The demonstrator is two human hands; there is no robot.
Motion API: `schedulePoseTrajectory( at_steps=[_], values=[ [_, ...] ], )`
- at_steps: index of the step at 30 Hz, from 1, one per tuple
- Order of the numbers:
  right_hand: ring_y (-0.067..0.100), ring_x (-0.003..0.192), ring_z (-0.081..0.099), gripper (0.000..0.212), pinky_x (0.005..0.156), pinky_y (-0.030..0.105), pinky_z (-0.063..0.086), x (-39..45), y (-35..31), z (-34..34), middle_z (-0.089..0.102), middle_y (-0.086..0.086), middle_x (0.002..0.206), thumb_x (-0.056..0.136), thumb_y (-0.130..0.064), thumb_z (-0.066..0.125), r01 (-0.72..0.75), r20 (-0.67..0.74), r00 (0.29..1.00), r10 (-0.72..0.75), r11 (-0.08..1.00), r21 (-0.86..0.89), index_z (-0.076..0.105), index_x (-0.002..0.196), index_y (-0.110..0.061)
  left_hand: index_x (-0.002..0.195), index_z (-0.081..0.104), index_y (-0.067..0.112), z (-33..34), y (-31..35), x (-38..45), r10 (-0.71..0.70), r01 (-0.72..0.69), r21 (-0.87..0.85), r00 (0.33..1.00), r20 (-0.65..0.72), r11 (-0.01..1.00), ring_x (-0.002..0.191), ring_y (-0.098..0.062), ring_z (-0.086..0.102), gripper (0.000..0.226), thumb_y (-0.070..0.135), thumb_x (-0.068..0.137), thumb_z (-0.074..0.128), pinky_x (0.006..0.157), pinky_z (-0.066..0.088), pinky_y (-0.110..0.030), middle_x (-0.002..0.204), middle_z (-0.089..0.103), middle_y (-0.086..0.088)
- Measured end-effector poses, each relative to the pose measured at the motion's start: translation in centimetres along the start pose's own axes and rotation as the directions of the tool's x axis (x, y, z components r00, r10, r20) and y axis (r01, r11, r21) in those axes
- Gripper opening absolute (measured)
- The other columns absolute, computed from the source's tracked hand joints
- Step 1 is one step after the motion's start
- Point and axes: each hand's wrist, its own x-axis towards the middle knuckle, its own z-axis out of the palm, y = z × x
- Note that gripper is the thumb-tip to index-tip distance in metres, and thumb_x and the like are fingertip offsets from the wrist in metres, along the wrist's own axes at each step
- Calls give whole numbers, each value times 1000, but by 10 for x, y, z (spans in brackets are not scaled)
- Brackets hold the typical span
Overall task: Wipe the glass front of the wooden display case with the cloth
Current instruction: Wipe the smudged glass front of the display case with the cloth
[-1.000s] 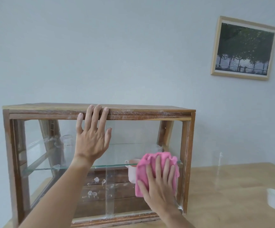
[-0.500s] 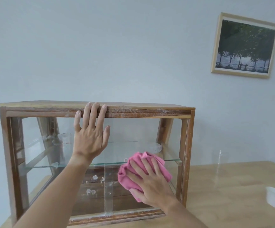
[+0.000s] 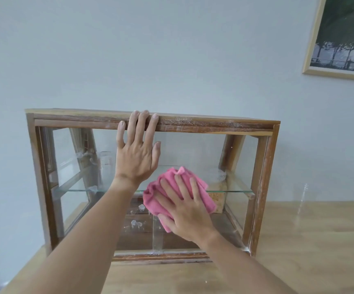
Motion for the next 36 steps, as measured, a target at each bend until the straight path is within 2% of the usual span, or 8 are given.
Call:
schedulePoseTrajectory(
  at_steps=[5,10,14,19,24,28,31,36],
  values=[
    [25,157,8,80,124,55,-17,-91,-9,24,15,-7,170,97,-57,56,361,334,890,-311,928,-96,17,163,-34,158,17,20,-3,0,0,-2,2,1,1000,4,1000,153,-24,13,60,37,101,25,124,3,-44,162,28,-8],
    [40,157,4,70,124,64,-1,-73,32,-10,20,8,170,102,-63,35,-192,142,968,205,976,-102,16,163,-34,158,17,19,-2,0,0,-2,2,-3,1000,4,1000,153,-25,10,62,39,100,28,124,1,-45,163,26,-9],
    [46,156,-1,75,122,65,-5,7,40,-26,-1,12,172,104,-63,24,-546,-84,832,549,836,48,4,165,-24,158,18,18,0,0,0,2,-2,1,1000,-7,1000,153,-26,11,62,41,101,24,124,0,-44,163,26,-9],
    [41,157,-3,74,123,65,-7,2,-12,3,-3,5,173,103,-57,45,-95,-13,995,95,995,3,14,165,-30,159,17,19,3,-1,0,-1,1,10,1000,-14,1000,153,-26,13,62,42,101,22,124,-1,-43,163,26,-8],
    [32,159,-5,76,125,59,-5,-96,-37,29,5,0,173,100,-51,50,57,205,978,-43,996,-65,13,164,-34,159,17,20,1,-1,0,0,0,0,1000,1,1000,154,-25,13,62,42,101,22,124,0,-44,164,25,-7],
    [41,157,8,68,123,65,9,-119,2,10,11,6,172,104,-59,33,-273,210,937,278,961,-52,16,163,-31,159,16,20,0,-1,-1,4,-4,6,1000,-2,1000,154,-26,13,62,42,101,22,124,1,-45,164,24,-8],
    [47,156,2,78,122,68,5,-75,34,-13,4,17,171,103,-62,29,-609,72,792,607,793,23,5,165,-21,159,17,20,2,-2,-2,9,-9,7,1000,-13,1000,153,-27,13,62,43,102,22,124,0,-45,164,24,-9],
    [45,156,2,77,122,69,3,7,57,-26,7,15,171,102,-62,28,-659,-92,740,666,745,103,9,165,-20,159,18,20,5,-2,-1,6,-6,3,999,-36,1000,153,-26,12,62,45,102,21,124,2,-45,164,24,-9]
  ],
)
